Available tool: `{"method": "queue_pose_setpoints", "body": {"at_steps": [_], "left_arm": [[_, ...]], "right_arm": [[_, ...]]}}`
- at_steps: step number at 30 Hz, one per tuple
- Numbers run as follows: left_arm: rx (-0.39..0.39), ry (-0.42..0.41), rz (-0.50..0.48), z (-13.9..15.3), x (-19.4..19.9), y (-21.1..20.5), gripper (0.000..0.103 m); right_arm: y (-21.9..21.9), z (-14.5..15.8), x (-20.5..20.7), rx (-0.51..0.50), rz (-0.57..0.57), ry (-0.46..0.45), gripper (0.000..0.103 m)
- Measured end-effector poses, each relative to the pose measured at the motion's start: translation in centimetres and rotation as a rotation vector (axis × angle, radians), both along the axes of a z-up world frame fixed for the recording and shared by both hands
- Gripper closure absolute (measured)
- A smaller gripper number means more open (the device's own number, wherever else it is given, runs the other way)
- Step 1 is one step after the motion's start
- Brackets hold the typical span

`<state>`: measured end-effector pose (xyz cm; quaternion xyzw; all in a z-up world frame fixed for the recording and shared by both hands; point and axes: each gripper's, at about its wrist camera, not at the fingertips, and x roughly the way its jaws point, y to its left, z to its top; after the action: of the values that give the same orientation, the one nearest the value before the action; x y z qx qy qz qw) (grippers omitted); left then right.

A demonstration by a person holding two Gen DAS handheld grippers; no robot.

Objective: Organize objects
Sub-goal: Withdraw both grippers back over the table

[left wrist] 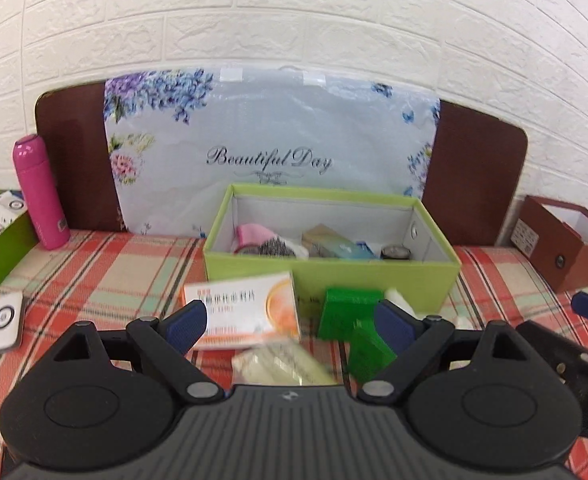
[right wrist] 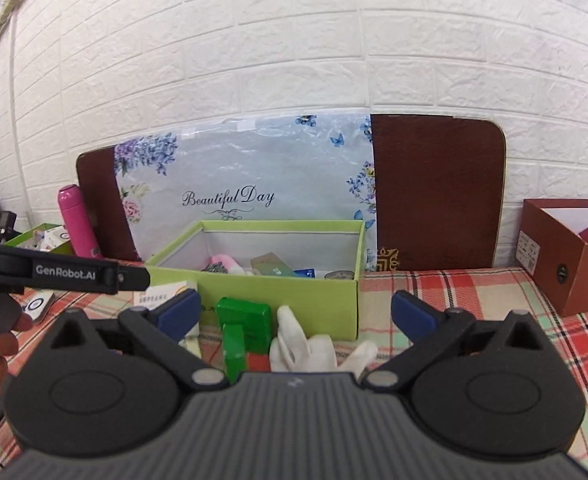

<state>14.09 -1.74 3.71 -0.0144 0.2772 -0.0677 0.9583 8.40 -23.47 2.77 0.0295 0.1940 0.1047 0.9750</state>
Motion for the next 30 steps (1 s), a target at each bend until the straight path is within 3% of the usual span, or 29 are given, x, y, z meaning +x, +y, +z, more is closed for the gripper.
{"method": "queue_pose_setpoints", "body": {"at_steps": [6, 17, 27, 30], "left_arm": [[0.02, 0.005, 0.018, -1.5, -3.3, 0.3, 0.009], [0.007, 0.054, 0.051, -4.4, -6.8, 2.0, 0.009], [-0.051, 0.108, 0.053, -7.1, -7.5, 4.8, 0.009], [-0.059, 0.088, 0.051, -7.1, -6.9, 5.5, 0.009]], "right_arm": [[0.2, -1.5, -3.8, 0.002, 0.0, -0.001, 0.0], [0.7, -5.2, -7.0, -0.002, 0.003, 0.049, 0.0], [2.4, -9.1, -6.4, -0.029, 0.063, 0.162, 0.0], [2.7, -9.5, -5.9, -0.028, 0.081, 0.178, 0.008]]}}
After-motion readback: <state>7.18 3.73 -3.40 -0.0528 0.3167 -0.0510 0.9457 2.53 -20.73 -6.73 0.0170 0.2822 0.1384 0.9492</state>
